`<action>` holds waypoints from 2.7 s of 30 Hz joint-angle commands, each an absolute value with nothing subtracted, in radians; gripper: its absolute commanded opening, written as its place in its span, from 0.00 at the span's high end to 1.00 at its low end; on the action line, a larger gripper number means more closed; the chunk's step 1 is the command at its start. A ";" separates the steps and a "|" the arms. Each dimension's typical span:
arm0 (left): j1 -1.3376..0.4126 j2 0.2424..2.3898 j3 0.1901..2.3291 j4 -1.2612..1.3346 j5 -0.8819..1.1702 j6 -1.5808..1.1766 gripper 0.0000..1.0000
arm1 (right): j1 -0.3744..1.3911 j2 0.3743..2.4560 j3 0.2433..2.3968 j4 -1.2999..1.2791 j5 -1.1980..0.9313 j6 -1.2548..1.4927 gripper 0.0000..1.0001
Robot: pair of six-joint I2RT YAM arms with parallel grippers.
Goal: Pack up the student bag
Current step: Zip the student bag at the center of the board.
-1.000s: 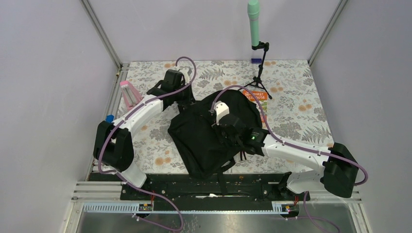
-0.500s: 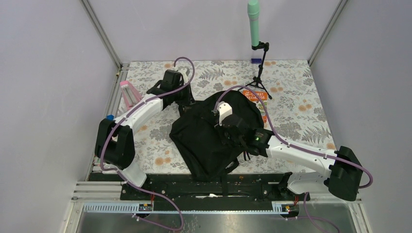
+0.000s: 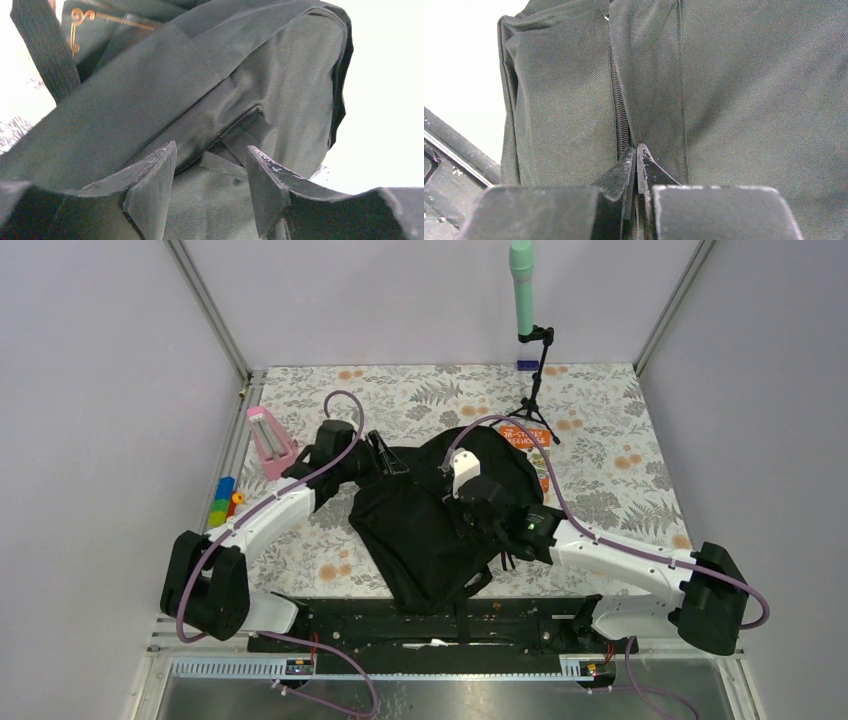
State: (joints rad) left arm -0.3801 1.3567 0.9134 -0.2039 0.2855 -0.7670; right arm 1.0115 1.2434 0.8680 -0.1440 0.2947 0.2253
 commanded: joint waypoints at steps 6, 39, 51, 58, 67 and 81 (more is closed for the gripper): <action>-0.378 1.348 0.813 0.044 0.317 -1.007 0.51 | 1.011 1.172 0.865 -0.080 0.299 0.261 1.00; -0.427 1.289 0.755 0.035 0.237 -1.043 0.54 | 1.011 1.199 0.883 -0.078 0.274 0.272 1.00; -0.448 1.298 0.760 0.055 0.233 -1.072 0.72 | 1.011 1.204 0.881 -0.080 0.271 0.273 1.00; -0.448 1.264 0.745 0.036 0.179 -1.066 0.93 | 1.011 1.198 0.880 -0.081 0.271 0.272 1.00; -0.447 1.296 0.768 0.002 0.108 -0.969 1.00 | 1.011 1.154 0.860 -0.071 0.298 0.276 1.00; -0.409 1.386 0.816 -0.011 0.007 -0.889 1.00 | 1.011 1.046 0.771 -0.010 0.308 0.295 1.00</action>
